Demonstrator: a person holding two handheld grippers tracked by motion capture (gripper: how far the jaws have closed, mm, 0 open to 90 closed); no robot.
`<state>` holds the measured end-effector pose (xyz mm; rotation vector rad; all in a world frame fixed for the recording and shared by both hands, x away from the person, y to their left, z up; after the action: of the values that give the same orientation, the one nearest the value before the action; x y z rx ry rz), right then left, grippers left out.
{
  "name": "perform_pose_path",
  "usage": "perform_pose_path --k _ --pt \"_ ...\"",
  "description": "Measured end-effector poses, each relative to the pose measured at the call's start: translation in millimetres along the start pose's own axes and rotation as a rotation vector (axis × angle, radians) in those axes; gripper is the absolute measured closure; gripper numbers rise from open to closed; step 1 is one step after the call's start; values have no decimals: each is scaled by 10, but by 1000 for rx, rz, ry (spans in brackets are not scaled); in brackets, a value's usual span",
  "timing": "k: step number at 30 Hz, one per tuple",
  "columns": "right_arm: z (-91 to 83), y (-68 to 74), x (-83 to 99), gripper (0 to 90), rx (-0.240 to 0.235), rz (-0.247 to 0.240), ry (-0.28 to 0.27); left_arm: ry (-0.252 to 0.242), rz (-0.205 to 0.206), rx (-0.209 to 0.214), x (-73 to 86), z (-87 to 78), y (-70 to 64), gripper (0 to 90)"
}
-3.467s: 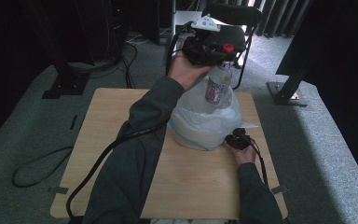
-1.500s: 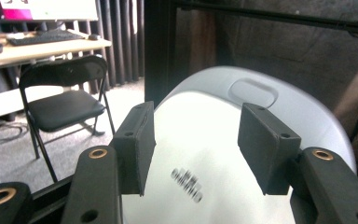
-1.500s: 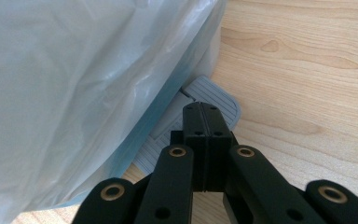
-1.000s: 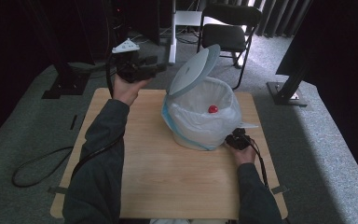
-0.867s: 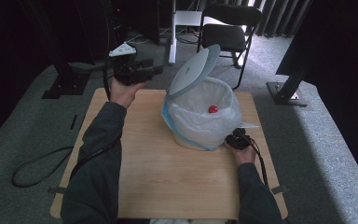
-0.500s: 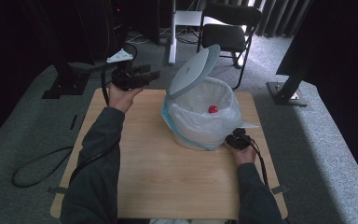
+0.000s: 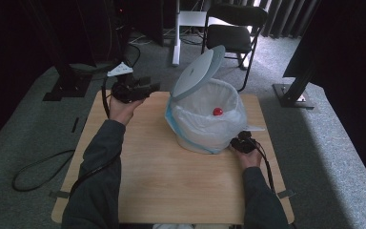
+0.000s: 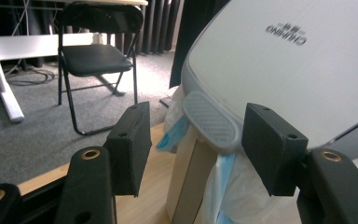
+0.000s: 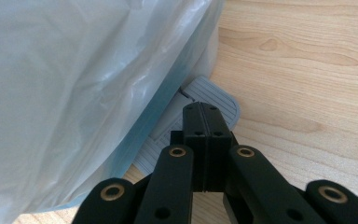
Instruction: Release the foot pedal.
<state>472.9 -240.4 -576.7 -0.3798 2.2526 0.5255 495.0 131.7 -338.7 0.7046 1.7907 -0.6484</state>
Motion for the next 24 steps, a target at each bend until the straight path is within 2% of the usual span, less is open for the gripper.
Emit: perform_pose_path --k 13,20,22,24 --pt "-32 22 -7 900 9 8 -11 24 -41 2 246 18 64 428" --pt "-119 55 -78 900 -1 8 -56 32 -47 2 303 32 72 428" --pt "-159 57 -94 900 31 -22 -61 32 -47 1 319 24 82 428" --pt "-225 55 -113 900 37 -11 -97 33 -51 -3 339 10 103 428"
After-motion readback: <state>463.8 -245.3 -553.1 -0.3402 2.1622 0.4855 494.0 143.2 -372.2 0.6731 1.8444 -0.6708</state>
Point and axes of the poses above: each handheld gripper's, and its own axes: z roughly forward along the jaws, x roughly out of its underside, y roughly to its left, the point moved 6 cm from there along z, roughly forward along the jaws, and after that the axes turned 5 degrees about z, right-handed, at the moved point
